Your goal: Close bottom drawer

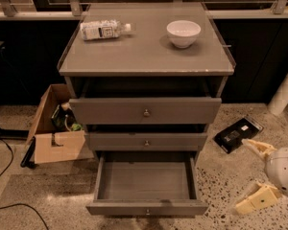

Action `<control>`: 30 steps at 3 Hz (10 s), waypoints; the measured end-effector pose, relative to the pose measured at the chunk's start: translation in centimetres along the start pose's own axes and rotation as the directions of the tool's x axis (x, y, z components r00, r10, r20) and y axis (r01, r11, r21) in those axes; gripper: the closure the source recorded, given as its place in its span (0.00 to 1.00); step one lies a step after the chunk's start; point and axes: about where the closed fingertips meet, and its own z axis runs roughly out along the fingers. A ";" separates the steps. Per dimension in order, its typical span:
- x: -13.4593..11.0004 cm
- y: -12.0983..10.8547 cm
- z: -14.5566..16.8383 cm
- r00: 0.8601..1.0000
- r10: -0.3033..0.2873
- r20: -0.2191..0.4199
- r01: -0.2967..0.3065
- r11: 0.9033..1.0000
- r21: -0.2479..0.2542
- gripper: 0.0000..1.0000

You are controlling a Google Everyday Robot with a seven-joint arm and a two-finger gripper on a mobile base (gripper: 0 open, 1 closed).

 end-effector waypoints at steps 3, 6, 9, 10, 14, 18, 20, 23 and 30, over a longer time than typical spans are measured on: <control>7.7 1.9 8.0 0.989 0.137 0.049 -0.132 0.986 -0.102 0.00; 14.6 2.9 14.1 0.977 0.212 -0.030 -0.213 0.974 -0.078 0.00; 17.4 4.4 16.6 0.990 0.132 -0.044 -0.135 0.989 -0.060 0.00; 17.4 4.4 16.6 0.990 0.132 -0.044 -0.135 0.989 -0.060 0.18; 21.5 5.1 23.8 0.988 0.144 -0.054 -0.150 0.980 -0.132 1.00; 27.0 6.4 30.8 0.975 0.192 -0.114 -0.212 0.957 -0.200 1.00; 29.4 5.3 34.8 0.961 0.260 -0.092 -0.274 0.933 -0.233 1.00; 33.1 2.4 40.5 0.936 0.326 -0.131 -0.350 0.905 -0.241 1.00; 37.9 -3.4 51.7 0.872 0.465 -0.152 -0.487 0.854 -0.184 1.00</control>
Offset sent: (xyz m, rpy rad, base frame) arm -0.0121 0.0120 -0.1034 0.1403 0.1290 -0.0090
